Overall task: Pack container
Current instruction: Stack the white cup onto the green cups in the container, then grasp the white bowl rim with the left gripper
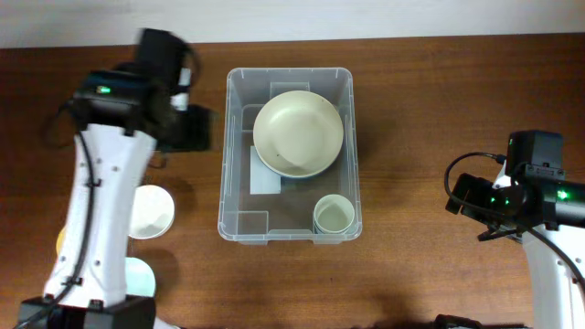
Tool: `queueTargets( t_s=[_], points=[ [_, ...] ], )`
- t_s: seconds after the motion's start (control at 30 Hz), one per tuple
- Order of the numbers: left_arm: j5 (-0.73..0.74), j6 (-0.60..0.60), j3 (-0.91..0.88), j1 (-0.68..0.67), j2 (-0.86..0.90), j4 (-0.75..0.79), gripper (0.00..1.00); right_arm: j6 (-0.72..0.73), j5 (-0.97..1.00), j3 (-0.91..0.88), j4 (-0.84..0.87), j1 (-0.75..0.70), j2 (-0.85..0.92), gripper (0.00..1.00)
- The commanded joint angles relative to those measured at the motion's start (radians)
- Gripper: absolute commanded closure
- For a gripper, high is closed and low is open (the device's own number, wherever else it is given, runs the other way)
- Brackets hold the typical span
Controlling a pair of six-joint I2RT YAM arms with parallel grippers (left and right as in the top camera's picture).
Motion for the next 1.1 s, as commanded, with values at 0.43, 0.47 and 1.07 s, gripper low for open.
queueTargets(
  t_s=[0.43, 0.47, 1.07],
  points=[
    [0.100, 0.014, -0.691, 0.301, 0.081, 0.483, 0.13, -0.006, -0.002, -0.004, -0.001, -0.006, -0.010, 0.01],
    [0.100, 0.023, -0.692, 0.301, 0.095, 0.487, 0.13, -0.006, -0.002, -0.004, -0.001, -0.006, -0.010, 0.01],
    [0.104, 0.024, -0.692, 0.301, 0.241, 0.537, 0.81, -0.006, -0.002, -0.004, -0.001, -0.006, -0.010, 0.01]
  ],
)
